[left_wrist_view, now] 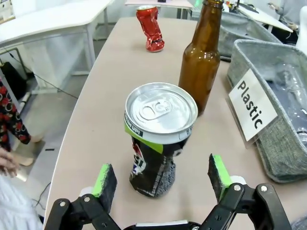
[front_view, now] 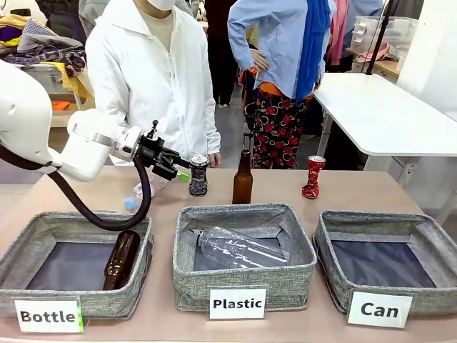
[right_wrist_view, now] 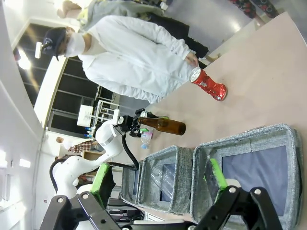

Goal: Sort the can waste into the basket.
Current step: Pick up the can waste from the table and place it in the right Fabric basket.

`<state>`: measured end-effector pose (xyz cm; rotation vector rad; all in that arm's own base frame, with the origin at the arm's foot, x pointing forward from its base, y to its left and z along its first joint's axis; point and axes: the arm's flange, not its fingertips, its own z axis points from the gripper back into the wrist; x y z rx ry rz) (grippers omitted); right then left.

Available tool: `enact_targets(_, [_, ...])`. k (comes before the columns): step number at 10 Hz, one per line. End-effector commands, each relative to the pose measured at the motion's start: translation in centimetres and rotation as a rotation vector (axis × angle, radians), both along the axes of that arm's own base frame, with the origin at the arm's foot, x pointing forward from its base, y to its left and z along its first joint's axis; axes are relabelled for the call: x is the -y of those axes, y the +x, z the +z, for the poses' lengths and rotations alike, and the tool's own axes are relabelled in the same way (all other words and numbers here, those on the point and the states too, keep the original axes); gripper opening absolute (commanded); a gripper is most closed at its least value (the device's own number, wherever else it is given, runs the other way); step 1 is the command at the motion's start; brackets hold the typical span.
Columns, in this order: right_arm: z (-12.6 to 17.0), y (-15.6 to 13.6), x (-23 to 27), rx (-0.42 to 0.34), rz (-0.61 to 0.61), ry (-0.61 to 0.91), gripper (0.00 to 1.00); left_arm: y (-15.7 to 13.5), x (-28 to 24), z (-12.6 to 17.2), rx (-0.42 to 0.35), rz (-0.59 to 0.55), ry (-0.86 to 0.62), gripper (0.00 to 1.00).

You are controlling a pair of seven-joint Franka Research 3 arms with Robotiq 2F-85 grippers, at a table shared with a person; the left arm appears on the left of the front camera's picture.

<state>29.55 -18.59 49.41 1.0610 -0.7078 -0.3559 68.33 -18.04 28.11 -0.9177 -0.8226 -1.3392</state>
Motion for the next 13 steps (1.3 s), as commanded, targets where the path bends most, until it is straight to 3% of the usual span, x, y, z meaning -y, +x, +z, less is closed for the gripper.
enact_targets(1, [0.0, 0.3, 0.1, 0.038, 0.002, 0.005, 1.0, 1.2, 0.9, 0.0, -0.004, 0.028, -0.007, 1.0])
enact_targets(9, [0.0, 0.3, 0.1, 0.038, 0.002, 0.005, 1.0, 2.1, 2.8, -1.2, -0.032, -0.026, -0.08, 1.0])
enact_targets(10, [0.0, 0.3, 0.1, 0.038, 0.002, 0.005, 1.0, 2.2, 2.8, -1.2, -0.039, -0.046, -0.07, 0.41])
enact_targets(11, [0.0, 0.3, 0.1, 0.038, 0.002, 0.005, 1.0, 2.2, 2.8, -1.2, -0.041, -0.059, -0.077, 0.4])
enact_targets(12, [0.0, 0.3, 0.1, 0.038, 0.002, 0.005, 1.0, 1.9, 2.9, -1.1, -0.028, -0.07, -0.08, 0.0])
enact_targets(13, [0.0, 0.3, 0.1, 0.038, 0.002, 0.005, 1.0, 1.5, 2.8, -0.7, -0.018, -0.081, -0.082, 0.0])
